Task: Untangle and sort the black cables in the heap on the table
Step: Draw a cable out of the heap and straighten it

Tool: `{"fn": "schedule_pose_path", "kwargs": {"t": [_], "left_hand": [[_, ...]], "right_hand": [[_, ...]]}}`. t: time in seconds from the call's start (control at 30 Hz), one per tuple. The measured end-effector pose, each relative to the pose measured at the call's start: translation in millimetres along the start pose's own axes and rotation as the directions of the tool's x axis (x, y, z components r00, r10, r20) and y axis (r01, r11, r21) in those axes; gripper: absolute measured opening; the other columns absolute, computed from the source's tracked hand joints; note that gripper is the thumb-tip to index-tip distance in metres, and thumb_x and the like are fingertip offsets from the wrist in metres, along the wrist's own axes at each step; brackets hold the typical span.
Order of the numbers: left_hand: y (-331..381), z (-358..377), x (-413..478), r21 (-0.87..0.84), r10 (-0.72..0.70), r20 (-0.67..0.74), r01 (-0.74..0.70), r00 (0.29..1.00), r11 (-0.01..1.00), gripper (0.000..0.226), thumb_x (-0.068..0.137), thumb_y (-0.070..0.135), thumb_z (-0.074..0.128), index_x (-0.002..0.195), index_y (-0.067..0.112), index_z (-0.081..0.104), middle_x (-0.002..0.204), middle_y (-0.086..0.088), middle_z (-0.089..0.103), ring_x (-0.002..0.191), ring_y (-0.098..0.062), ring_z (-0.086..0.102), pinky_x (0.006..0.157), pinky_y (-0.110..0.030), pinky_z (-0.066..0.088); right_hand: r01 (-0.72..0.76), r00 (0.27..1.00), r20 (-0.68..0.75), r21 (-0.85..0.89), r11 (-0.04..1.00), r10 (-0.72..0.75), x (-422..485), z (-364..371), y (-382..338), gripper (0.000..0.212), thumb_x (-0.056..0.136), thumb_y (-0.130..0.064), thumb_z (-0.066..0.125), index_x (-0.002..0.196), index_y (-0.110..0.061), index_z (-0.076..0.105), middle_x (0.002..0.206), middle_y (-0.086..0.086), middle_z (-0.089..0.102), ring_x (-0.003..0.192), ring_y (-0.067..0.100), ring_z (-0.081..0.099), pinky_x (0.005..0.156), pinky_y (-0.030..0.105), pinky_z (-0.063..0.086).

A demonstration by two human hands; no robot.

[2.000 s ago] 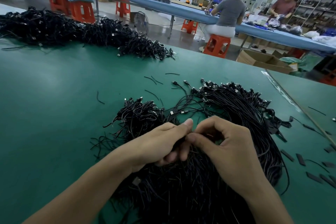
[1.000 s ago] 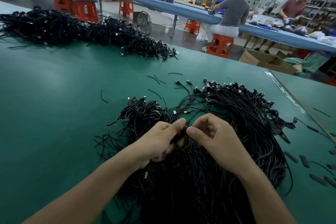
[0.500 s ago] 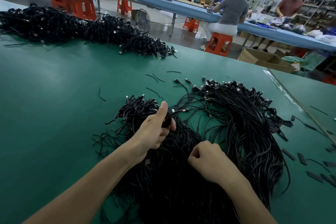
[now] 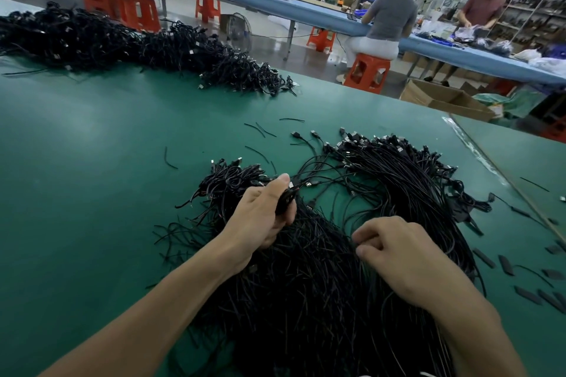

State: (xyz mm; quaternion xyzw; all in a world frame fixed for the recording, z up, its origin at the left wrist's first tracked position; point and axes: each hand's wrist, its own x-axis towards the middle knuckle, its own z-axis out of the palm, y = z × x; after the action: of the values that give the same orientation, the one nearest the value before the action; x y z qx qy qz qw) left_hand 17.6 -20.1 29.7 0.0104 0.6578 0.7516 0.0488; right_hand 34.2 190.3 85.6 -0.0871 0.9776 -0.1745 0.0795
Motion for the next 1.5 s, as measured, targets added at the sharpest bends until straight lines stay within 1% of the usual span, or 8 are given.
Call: {"fn": "schedule_pose_path", "kwargs": {"t": [0.23,0.33,0.47,0.63,1.07,1.23,1.37,1.5], "left_hand": [[5.3,4.0,-14.3,0.036,0.019,0.175,-0.026,0.984,0.999,0.065,0.106,0.041,0.033,0.058,0.016,0.069,0.041,0.007,0.032,0.035,-0.012,0.018,0.041,-0.021,0.015],[6.6,14.1,-20.5,0.038,0.012,0.248,-0.022,0.969,0.999,0.046,0.106,0.034,0.035,0.091,0.017,0.075,0.048,0.008,0.037,0.037,-0.008,0.025,0.040,-0.016,0.021],[13.4,19.3,-24.2,-0.186,0.130,0.265,-0.082,0.955,0.979,0.032,0.099,0.027,0.043,0.121,0.012,0.060,0.061,-0.003,0.050,0.039,-0.005,0.039,0.037,-0.015,0.030],[16.7,10.2,-25.0,-0.140,0.184,0.188,-0.160,0.965,0.977,0.044,0.097,0.044,0.033,0.119,0.035,0.070,0.050,0.001,0.027,0.042,-0.013,0.016,0.043,-0.024,0.016],[18.9,11.7,-26.0,-0.172,0.283,0.061,-0.269,0.957,0.948,0.047,0.098,0.038,0.030,0.124,0.029,0.069,0.041,0.007,0.026,0.035,-0.011,0.016,0.042,-0.017,0.021],[19.1,13.5,-28.0,-0.232,0.299,0.165,-0.258,0.940,0.938,0.045,0.087,0.032,0.053,0.127,0.015,0.065,0.044,0.013,0.033,0.035,-0.004,0.024,0.040,-0.013,0.022],[19.8,14.5,-24.2,-0.223,0.257,0.116,-0.227,0.959,0.948,0.041,0.087,0.033,0.054,0.123,0.019,0.068,0.043,0.009,0.033,0.033,-0.009,0.022,0.042,-0.015,0.019],[17.8,15.1,-20.3,-0.201,0.105,0.026,-0.098,0.994,0.975,0.036,0.101,0.037,0.047,0.100,0.016,0.076,0.039,0.003,0.034,0.032,-0.011,0.025,0.043,-0.014,0.024]], "right_hand": [[0.195,0.937,-0.334,0.257,0.947,-0.103,-0.8,2.4,-10.2,0.024,0.097,-0.018,0.059,0.109,-0.036,0.069,0.090,-0.029,0.063,0.084,-0.013,0.058,0.071,0.002,0.045],[0.369,0.866,-0.485,0.449,0.814,-0.124,-3.0,13.9,-35.1,0.023,0.094,-0.015,0.062,0.097,-0.037,0.068,0.081,-0.019,0.068,0.076,0.002,0.064,0.066,0.016,0.049],[0.442,0.888,-0.381,0.554,0.706,-0.257,-8.4,22.2,-49.0,0.031,0.092,-0.006,0.066,0.097,-0.037,0.063,0.090,-0.009,0.070,0.084,0.013,0.067,0.074,0.029,0.057],[0.406,0.913,-0.275,0.522,0.750,-0.302,-10.7,11.6,-43.6,0.030,0.089,-0.007,0.070,0.094,-0.036,0.061,0.091,-0.014,0.070,0.082,0.009,0.067,0.073,0.025,0.055],[0.380,0.915,-0.362,0.618,0.688,-0.179,-10.9,23.5,-56.8,0.012,0.085,-0.017,0.075,0.078,-0.027,0.071,0.069,-0.009,0.069,0.061,0.003,0.059,0.060,0.018,0.047],[0.461,0.831,-0.426,0.170,0.871,-0.357,-12.1,10.3,-56.4,0.015,0.085,-0.009,0.073,0.084,-0.024,0.074,0.081,-0.013,0.062,0.077,0.006,0.060,0.067,0.014,0.046],[0.505,0.782,-0.329,-0.166,0.847,-0.530,-12.8,2.8,-56.5,0.012,0.086,0.000,0.067,0.089,-0.012,0.069,0.089,-0.002,0.057,0.081,0.017,0.056,0.067,0.038,0.053],[0.574,0.695,-0.307,-0.308,0.759,-0.650,-9.1,4.3,-54.9,0.014,0.079,0.005,0.074,0.088,-0.005,0.069,0.093,0.002,0.061,0.091,0.023,0.062,0.071,0.041,0.057]]}}
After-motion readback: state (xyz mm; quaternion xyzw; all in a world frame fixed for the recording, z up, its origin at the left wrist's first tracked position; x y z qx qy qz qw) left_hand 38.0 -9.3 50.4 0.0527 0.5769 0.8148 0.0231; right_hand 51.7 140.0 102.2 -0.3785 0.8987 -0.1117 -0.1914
